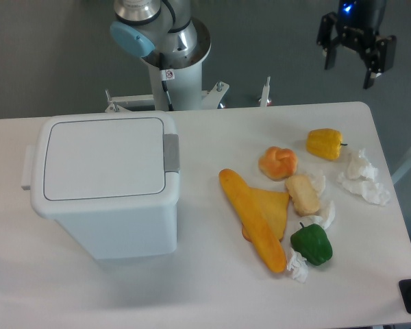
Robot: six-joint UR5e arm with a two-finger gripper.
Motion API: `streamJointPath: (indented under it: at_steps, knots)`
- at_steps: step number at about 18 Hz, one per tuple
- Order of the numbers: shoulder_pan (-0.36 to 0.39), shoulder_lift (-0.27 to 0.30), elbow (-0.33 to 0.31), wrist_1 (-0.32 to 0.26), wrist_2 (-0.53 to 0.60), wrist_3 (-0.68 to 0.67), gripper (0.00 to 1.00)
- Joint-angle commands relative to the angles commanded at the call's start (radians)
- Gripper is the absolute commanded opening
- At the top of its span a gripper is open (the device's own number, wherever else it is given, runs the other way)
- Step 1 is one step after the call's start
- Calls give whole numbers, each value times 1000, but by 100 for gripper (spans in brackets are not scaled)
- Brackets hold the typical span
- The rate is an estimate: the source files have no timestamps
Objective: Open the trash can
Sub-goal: 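Move the open gripper from its raised position toward the white trash can, then lower the gripper toward the lid edge beside the grey hinge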
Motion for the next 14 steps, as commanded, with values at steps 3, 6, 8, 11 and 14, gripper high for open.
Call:
streamJointPath:
  at_steps: [3, 6, 8, 11, 14]
  knots:
    - [-43, -6, 18, -2, -3, -142, 100]
    - [-106, -9, 23, 11, 0, -347, 100]
    - [-126, -15, 29, 14, 0, -411, 100]
    - [-152, -17, 29, 14, -2, -502, 100]
    - [-204, -41, 58, 14, -3, -618, 100]
